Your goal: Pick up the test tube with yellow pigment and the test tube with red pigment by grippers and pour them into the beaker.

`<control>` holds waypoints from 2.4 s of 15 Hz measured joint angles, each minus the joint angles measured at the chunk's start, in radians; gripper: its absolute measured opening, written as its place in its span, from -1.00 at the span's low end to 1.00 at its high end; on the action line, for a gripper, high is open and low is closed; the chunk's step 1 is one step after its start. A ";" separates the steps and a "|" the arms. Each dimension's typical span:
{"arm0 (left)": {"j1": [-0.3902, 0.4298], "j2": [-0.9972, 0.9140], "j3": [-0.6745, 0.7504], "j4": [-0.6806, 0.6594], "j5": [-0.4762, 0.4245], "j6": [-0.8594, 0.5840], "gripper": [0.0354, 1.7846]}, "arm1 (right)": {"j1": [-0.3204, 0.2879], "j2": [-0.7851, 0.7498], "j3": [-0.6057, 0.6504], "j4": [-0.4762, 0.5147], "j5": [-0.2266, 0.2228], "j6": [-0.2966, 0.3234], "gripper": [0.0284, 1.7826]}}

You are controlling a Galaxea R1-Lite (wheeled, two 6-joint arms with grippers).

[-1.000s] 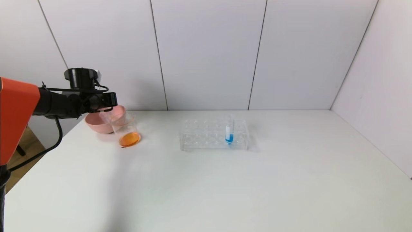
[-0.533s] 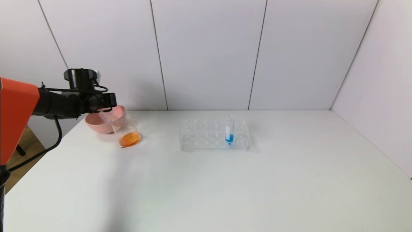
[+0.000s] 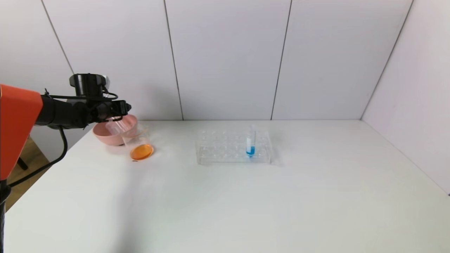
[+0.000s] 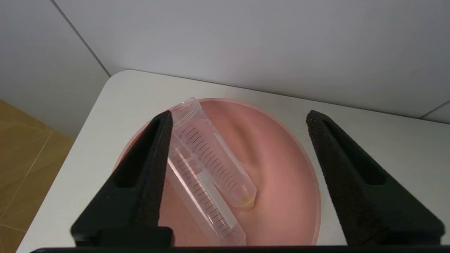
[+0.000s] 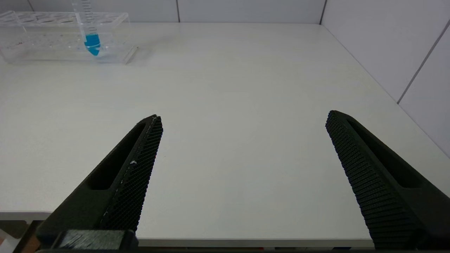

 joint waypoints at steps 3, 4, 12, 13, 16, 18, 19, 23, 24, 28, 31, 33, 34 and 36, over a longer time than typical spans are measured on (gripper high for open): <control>0.000 -0.009 0.010 -0.007 0.000 0.003 0.89 | 0.000 0.000 0.000 0.000 0.000 0.000 0.91; 0.000 -0.016 0.014 -0.007 0.000 0.003 0.95 | 0.000 0.000 0.000 0.000 0.000 0.000 0.91; -0.003 -0.195 0.151 -0.004 0.004 0.023 0.98 | 0.000 0.000 0.000 0.000 0.000 0.000 0.91; -0.003 -0.234 0.179 -0.003 0.002 0.036 0.98 | 0.000 0.000 0.000 0.000 0.000 0.000 0.91; -0.022 -0.367 0.272 0.002 -0.005 0.070 0.98 | 0.000 0.000 0.000 0.000 0.000 0.000 0.91; -0.056 -0.462 0.331 0.006 -0.018 0.076 0.98 | 0.000 0.000 0.000 0.000 0.000 0.000 0.91; -0.071 -0.510 0.362 0.006 -0.024 0.077 0.98 | 0.000 0.000 0.000 0.000 0.000 0.000 0.91; -0.107 -0.730 0.510 0.007 -0.086 0.077 0.98 | 0.000 0.000 0.000 0.000 0.000 0.000 0.91; -0.111 -0.794 0.554 0.012 -0.109 0.077 0.98 | 0.000 0.000 0.000 0.000 0.000 0.000 0.91; -0.117 -1.044 0.675 0.115 -0.190 0.077 0.98 | 0.000 0.000 0.000 0.000 0.000 0.000 0.91; -0.118 -1.246 0.720 0.247 -0.220 0.081 0.98 | 0.000 0.000 0.000 0.000 0.000 0.000 0.91; -0.119 -1.391 0.739 0.337 -0.235 0.093 0.98 | 0.000 0.000 0.000 0.000 0.000 0.000 0.91; -0.119 -1.466 0.747 0.381 -0.253 0.101 0.98 | 0.000 0.000 0.000 0.000 0.000 0.000 0.91; -0.117 -1.620 0.776 0.446 -0.304 0.139 0.98 | 0.000 0.000 0.000 0.000 0.000 0.000 0.91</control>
